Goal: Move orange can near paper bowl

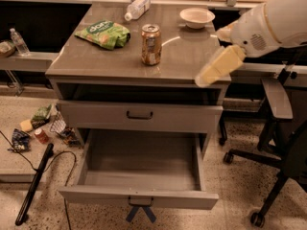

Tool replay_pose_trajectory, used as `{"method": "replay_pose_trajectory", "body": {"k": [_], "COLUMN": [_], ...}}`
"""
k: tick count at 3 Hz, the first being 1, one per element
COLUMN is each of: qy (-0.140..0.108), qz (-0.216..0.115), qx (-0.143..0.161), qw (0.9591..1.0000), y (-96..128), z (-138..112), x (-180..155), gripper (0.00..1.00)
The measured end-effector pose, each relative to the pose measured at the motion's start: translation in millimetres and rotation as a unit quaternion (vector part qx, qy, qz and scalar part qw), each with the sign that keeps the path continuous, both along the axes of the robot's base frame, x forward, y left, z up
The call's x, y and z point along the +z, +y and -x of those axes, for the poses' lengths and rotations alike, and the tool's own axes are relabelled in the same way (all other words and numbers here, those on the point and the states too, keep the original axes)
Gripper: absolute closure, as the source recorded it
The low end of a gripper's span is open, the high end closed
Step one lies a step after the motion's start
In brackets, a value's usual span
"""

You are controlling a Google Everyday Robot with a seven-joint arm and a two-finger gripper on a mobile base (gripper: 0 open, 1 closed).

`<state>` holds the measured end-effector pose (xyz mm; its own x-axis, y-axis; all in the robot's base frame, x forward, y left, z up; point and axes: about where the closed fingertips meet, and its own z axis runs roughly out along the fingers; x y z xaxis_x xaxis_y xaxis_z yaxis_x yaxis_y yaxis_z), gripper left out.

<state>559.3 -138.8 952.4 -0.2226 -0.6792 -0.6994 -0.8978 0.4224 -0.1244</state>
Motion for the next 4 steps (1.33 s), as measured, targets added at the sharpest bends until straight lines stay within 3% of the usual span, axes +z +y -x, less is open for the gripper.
{"method": "replay_pose_trajectory", "body": {"k": [1, 2, 3, 4], "qy": [-0.024, -0.029, -0.041, -0.035], "qz": [-0.129, -0.183, -0.190, -0.193], "qx": [-0.035, -0.077, -0.090, -0.109], "qw": [0.9907, 0.9796, 0.9767, 0.9744], "y": [35, 58, 58, 62], "z": [-75, -123, -133, -143], "x": [1, -7, -5, -23], "gripper": [0.00, 0.00, 0.00, 0.00]}}
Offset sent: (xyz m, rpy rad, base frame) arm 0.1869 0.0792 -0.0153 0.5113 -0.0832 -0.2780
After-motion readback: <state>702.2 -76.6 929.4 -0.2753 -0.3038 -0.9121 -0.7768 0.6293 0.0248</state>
